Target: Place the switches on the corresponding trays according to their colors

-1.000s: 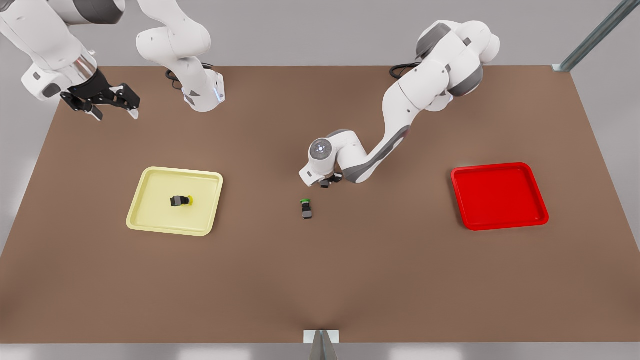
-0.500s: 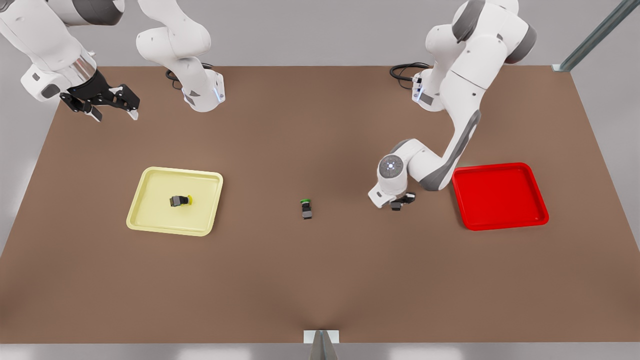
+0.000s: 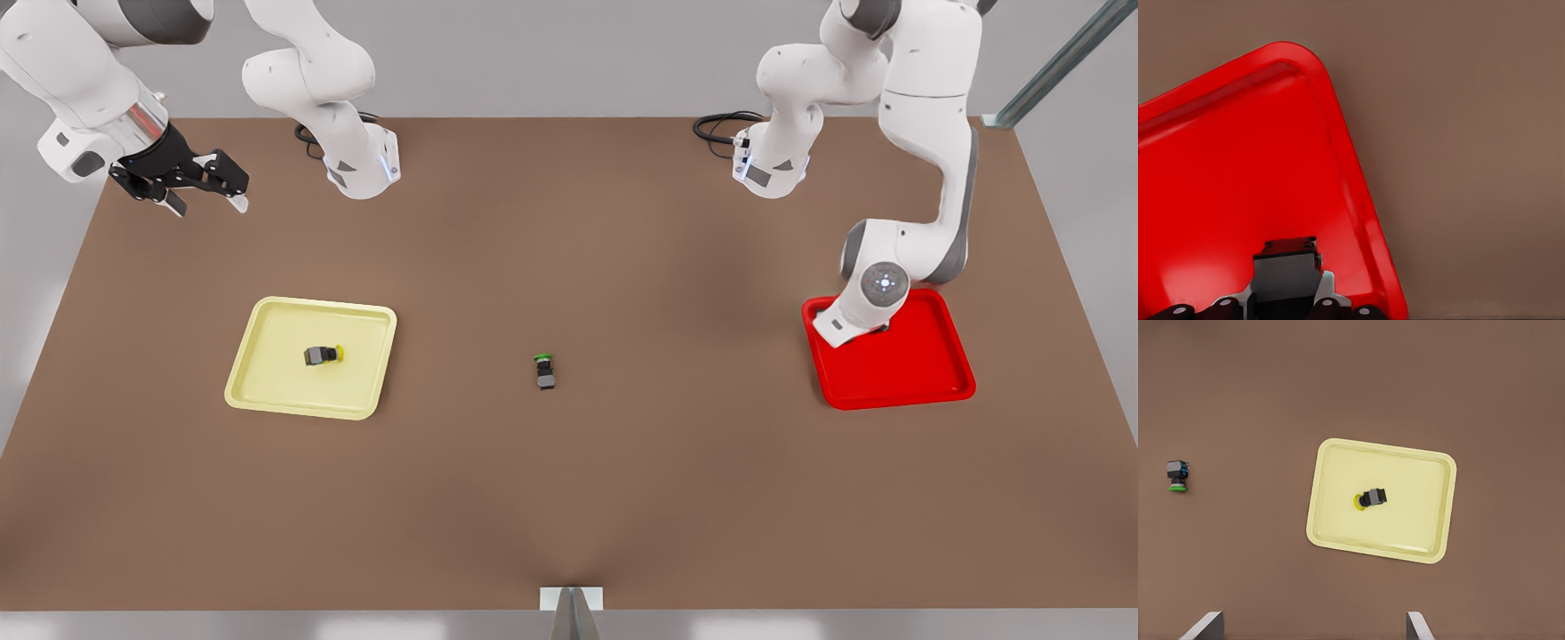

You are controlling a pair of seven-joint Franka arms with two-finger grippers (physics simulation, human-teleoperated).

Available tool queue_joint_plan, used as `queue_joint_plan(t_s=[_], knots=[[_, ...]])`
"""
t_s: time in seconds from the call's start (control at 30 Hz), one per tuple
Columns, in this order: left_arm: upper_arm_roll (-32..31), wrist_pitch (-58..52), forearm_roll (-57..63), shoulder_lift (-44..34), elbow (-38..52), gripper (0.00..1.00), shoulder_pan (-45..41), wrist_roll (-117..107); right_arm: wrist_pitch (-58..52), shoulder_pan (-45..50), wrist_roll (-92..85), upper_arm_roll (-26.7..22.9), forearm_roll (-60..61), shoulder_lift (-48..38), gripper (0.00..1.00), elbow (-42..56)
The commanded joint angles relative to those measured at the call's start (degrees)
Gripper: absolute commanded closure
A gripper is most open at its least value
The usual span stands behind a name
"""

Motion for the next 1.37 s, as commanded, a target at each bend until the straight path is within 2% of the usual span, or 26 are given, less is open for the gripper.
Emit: queue_joint_plan(t_s=[0.0,0.1,0.23,0.27,0.3,0.6,0.77,0.83,0.9,0.93,0.97,1.03,1.07,1.13,1.33], knots=[[0.24,0.37,-7.52,-0.06,-0.20,0.52,-0.05,0.67,0.00,-0.06,0.00,0.00,0.00,0.00,0.00,-0.16],[5.77,7.04,-7.52,2.31,-1.52,0.52,-0.05,7.26,0.09,0.03,0.00,0.00,0.09,0.00,0.00,0.10],[8.77,13.91,-7.52,7.06,-1.08,0.50,0.65,11.57,0.09,-0.06,0.00,-0.09,0.18,0.09,0.00,0.02],[8.85,14.70,-7.52,7.67,-0.91,0.32,0.92,11.57,0.09,-0.06,0.00,-0.09,0.18,0.09,0.00,0.02],[8.85,14.79,-7.61,7.67,-0.82,0.01,1.00,11.48,0.09,-0.06,0.00,-0.09,0.26,0.09,0.00,0.02],[8.85,13.73,-12.53,7.15,0.15,0.00,1.27,9.55,0.00,0.03,0.09,0.00,0.35,0.09,0.00,0.19],[6.83,8.03,-16.13,3.46,7.35,0.00,1.27,1.29,0.09,0.03,0.09,0.00,0.44,0.17,0.00,0.10],[0.77,-4.81,-16.22,1.52,16.31,0.00,1.18,1.37,0.09,0.03,0.00,-0.09,0.44,0.17,0.00,0.10],[-4.41,-8.14,-16.40,3.10,26.32,0.00,1.27,1.11,0.09,0.03,0.09,0.00,0.53,0.17,0.00,0.19],[-8.28,-22.46,-16.48,3.45,35.64,0.00,1.27,0.50,0.09,0.03,0.09,-0.09,0.44,0.17,0.00,0.19],[-9.95,-31.43,-16.57,2.84,43.81,0.00,1.27,0.49,0.18,-0.06,0.09,-0.09,0.44,0.09,0.00,0.10],[-13.02,-48.31,-16.66,0.73,54.20,0.00,1.27,0.85,0.79,-0.06,0.00,-0.09,0.44,0.00,0.00,-0.16],[-14.35,-52.53,-16.84,-2.17,53.94,0.00,1.18,0.41,0.79,-0.06,0.09,-0.09,0.53,0.00,0.00,-0.16],[-14.26,-52.01,-17.98,-5.95,49.63,0.00,1.09,-0.12,0.70,-0.06,0.09,-0.09,0.70,0.00,0.00,-0.25],[-14.00,-50.52,-17.98,-6.21,48.75,0.00,1.09,-0.56,0.79,-0.06,0.00,-0.09,0.79,0.00,0.00,-0.25]])
